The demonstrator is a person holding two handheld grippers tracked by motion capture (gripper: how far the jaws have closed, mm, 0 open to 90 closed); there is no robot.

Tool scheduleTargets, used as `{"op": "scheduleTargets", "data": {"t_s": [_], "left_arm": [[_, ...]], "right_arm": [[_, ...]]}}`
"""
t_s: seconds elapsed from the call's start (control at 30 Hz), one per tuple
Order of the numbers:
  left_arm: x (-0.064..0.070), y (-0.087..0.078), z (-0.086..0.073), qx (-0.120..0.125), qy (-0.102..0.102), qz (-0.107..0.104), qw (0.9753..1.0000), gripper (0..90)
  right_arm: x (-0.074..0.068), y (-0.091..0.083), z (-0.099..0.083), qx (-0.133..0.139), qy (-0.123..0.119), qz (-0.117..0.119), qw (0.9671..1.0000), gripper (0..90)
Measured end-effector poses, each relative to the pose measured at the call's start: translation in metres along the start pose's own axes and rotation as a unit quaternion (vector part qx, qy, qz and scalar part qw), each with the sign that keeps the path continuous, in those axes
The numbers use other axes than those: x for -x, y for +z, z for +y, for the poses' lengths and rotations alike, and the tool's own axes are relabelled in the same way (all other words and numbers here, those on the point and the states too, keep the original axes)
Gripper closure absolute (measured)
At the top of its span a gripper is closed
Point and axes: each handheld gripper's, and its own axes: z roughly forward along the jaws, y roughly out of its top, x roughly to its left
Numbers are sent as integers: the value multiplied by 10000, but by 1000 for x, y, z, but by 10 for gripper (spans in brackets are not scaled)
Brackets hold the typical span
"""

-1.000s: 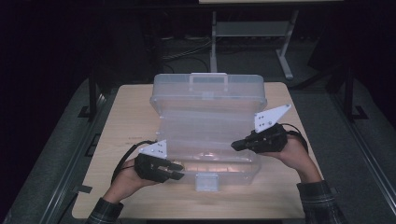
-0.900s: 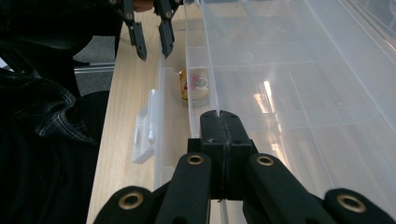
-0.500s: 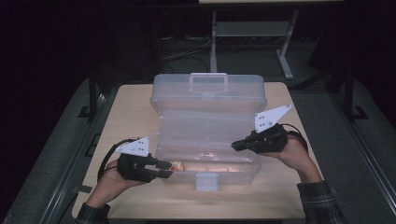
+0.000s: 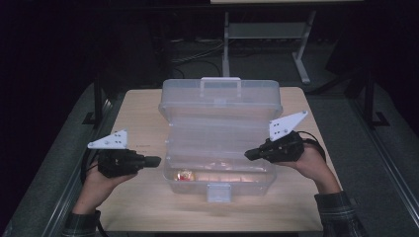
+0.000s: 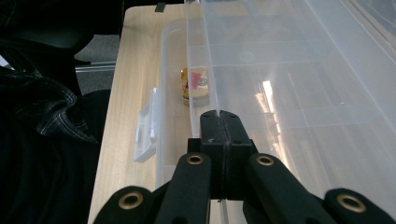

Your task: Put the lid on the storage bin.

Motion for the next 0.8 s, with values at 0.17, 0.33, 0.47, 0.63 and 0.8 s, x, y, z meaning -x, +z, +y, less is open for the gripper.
{"op": "scheduleTargets", "data": {"t_s": [0.17,0.33,0.47,0.63,0.8], "left_arm": [[-16,-3,9,189,-49,208,9996,899],[-27,1,22,341,-21,338,9988,900],[-34,2,30,468,-1,402,9981,900],[-44,7,39,577,6,436,9974,900],[-47,13,42,576,8,508,9970,900]], "right_arm": [[0,0,0,-5,-6,-5,10000,898],[0,0,-1,-3,-3,17,10000,898],[0,0,-1,-2,-4,27,10000,897],[0,0,-1,-10,-12,29,10000,897],[-1,1,-1,-10,-12,51,10000,897]]}}
